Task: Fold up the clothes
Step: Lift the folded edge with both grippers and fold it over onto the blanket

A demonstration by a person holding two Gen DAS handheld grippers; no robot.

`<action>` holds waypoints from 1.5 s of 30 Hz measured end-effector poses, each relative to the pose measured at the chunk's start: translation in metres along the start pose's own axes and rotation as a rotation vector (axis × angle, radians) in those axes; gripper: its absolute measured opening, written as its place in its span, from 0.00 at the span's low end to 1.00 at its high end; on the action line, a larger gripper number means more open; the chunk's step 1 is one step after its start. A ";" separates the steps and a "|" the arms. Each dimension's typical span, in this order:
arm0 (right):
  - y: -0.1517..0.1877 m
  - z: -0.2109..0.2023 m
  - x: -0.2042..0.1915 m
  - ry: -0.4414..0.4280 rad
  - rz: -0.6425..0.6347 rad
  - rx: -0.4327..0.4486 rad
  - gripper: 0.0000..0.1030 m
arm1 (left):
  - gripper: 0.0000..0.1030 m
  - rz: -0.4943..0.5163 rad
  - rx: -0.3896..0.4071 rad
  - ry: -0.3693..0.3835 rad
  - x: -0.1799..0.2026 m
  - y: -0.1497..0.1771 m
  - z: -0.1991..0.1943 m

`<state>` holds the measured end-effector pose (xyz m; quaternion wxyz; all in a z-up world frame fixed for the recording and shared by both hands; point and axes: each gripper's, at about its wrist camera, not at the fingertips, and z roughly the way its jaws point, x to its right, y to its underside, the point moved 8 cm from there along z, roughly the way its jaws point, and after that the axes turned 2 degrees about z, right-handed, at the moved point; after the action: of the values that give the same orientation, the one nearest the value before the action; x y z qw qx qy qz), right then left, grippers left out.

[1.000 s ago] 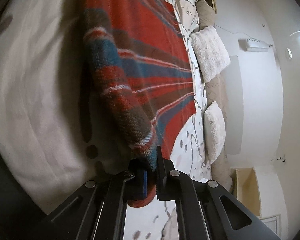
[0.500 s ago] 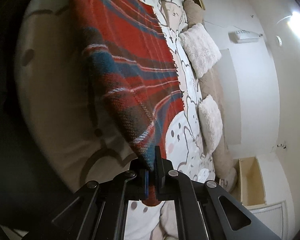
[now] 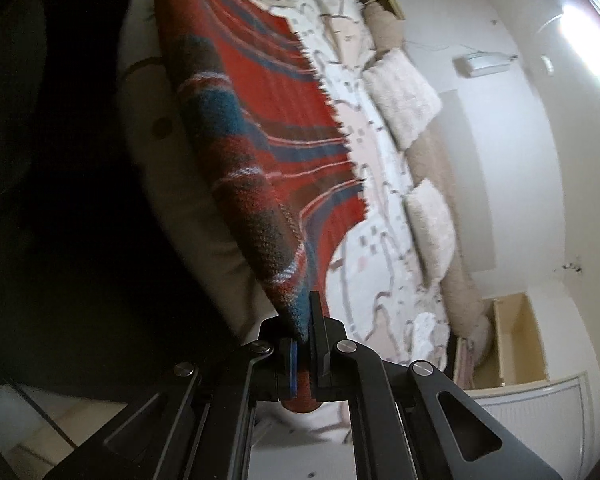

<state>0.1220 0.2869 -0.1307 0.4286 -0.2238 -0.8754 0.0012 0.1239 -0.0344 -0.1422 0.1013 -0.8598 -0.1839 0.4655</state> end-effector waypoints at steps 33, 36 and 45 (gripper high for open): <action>-0.118 0.286 0.172 -0.363 0.345 -0.235 0.03 | 0.06 -0.355 -0.239 0.183 -0.151 -0.070 0.318; -0.122 0.317 0.168 -0.418 0.356 -0.292 0.04 | 0.07 -0.378 -0.276 0.237 -0.146 -0.072 0.345; -0.116 0.363 0.149 -0.508 0.459 -0.368 0.04 | 0.25 -0.513 -0.380 0.343 -0.134 -0.059 0.390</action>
<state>-0.2756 0.3103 -0.2260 0.1395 -0.4794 -0.8664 -0.0045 -0.2825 -0.0344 -0.2329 0.0825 -0.8546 -0.4574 0.2315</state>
